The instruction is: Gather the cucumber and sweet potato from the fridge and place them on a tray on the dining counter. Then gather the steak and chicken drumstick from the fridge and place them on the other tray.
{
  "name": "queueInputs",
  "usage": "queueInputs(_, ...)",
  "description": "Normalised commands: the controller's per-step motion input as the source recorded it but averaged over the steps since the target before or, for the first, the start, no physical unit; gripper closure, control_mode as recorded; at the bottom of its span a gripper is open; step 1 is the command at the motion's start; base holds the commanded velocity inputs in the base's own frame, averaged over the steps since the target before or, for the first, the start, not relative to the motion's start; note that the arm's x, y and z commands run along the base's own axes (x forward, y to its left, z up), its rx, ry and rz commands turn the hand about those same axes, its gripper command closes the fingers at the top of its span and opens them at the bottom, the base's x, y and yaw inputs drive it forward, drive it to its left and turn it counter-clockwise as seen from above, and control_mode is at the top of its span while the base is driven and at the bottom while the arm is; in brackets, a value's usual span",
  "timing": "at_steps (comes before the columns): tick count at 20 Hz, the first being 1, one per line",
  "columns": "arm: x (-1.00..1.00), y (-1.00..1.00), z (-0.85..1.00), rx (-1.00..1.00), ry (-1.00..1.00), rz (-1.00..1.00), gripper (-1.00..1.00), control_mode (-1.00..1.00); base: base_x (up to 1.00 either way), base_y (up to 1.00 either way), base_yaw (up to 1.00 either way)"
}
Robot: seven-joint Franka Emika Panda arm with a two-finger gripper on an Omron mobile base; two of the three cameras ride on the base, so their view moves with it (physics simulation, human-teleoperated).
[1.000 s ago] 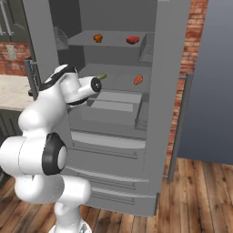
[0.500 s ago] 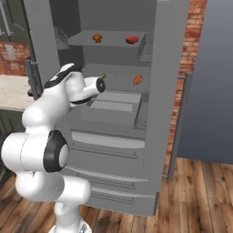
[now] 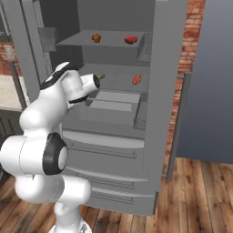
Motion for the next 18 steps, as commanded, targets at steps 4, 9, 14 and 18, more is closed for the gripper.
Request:
queueInputs(4,-0.73,1.00,-0.01,-0.11,0.00,0.14,1.00,-1.00,0.00,0.00,0.00)
queueInputs(9,-0.70,1.00,0.00,-0.19,0.00,0.09,1.00,-1.00,0.00,0.00,0.00)
queueInputs(14,-0.42,1.00,0.00,-0.20,0.00,0.07,1.00,-1.00,0.00,0.00,0.00)
queueInputs(18,-0.36,0.92,0.07,-0.09,-0.09,0.03,1.00,-1.00,0.00,0.00,0.00)
